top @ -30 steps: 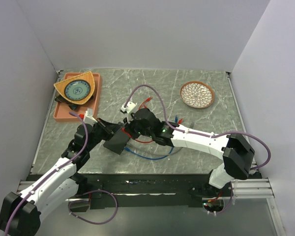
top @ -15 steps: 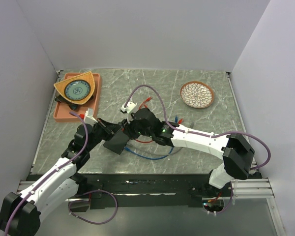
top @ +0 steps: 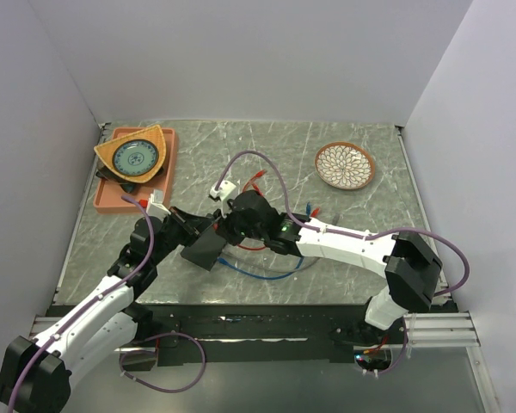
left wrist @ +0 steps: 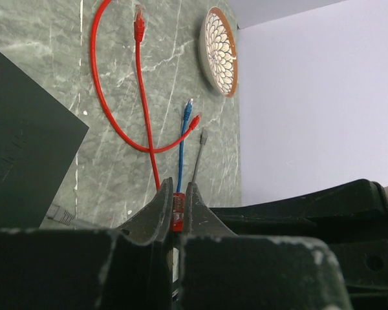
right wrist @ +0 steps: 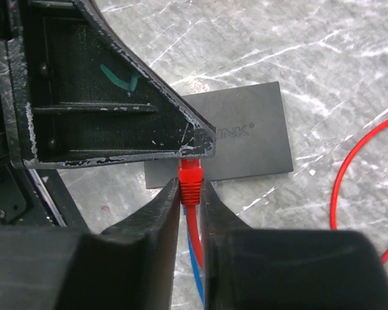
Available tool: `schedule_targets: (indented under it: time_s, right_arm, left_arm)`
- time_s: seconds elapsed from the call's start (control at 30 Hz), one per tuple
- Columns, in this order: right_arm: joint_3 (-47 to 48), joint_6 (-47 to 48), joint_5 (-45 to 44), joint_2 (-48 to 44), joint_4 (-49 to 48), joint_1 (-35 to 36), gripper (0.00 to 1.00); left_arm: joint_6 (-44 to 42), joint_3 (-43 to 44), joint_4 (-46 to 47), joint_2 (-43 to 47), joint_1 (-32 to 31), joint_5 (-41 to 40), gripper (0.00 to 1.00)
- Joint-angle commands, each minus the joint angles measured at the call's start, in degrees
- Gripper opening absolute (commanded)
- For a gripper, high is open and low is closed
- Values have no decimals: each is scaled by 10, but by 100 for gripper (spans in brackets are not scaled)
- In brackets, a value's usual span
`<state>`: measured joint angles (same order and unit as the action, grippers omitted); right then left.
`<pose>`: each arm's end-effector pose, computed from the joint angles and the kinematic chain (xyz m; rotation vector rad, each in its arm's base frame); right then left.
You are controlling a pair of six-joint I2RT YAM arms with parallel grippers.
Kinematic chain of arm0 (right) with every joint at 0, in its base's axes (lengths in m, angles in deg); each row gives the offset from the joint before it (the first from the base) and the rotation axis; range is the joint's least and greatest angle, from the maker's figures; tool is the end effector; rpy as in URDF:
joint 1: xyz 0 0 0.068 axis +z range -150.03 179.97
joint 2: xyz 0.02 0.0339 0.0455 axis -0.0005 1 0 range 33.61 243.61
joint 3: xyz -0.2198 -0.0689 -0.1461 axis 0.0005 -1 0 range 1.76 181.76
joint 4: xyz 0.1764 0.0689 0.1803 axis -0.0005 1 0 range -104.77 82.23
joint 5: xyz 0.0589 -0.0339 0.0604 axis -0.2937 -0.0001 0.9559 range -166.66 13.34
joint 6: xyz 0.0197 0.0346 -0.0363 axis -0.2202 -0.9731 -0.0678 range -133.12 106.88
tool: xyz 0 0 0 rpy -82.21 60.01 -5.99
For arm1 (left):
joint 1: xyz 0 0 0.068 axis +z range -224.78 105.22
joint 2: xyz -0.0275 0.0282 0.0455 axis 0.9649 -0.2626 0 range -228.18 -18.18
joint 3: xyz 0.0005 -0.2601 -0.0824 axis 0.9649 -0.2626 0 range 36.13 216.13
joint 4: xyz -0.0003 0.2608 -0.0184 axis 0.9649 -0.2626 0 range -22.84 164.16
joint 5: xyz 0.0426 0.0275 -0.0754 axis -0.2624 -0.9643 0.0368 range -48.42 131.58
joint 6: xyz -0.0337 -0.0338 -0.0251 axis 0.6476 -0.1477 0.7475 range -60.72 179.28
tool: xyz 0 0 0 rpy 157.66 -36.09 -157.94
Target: Insert the plug into the switch port
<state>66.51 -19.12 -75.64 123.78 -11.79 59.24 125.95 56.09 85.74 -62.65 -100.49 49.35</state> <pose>0.1856 0.3134 0.2744 -0.9721 1.9131 0.7059 0.1654 -0.0849 0.2269 -0.5928 1.8940 -1.2322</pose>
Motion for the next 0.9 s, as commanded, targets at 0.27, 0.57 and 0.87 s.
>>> schedule_targets:
  time_s: [0.27,0.57,0.87]
  right_arm:
    - [5,4,-36,-4,-21,1,0]
    - [-30,40,-55,-34,-10,1,0]
    - [-97,78,-83,-77,3,1,0]
  left_arm:
    - [-11,24,18,3,-2,15,15]
    - [-54,59,-50,6,-1,-49,69]
    - [-124,133,-109,-57,7,-62,81]
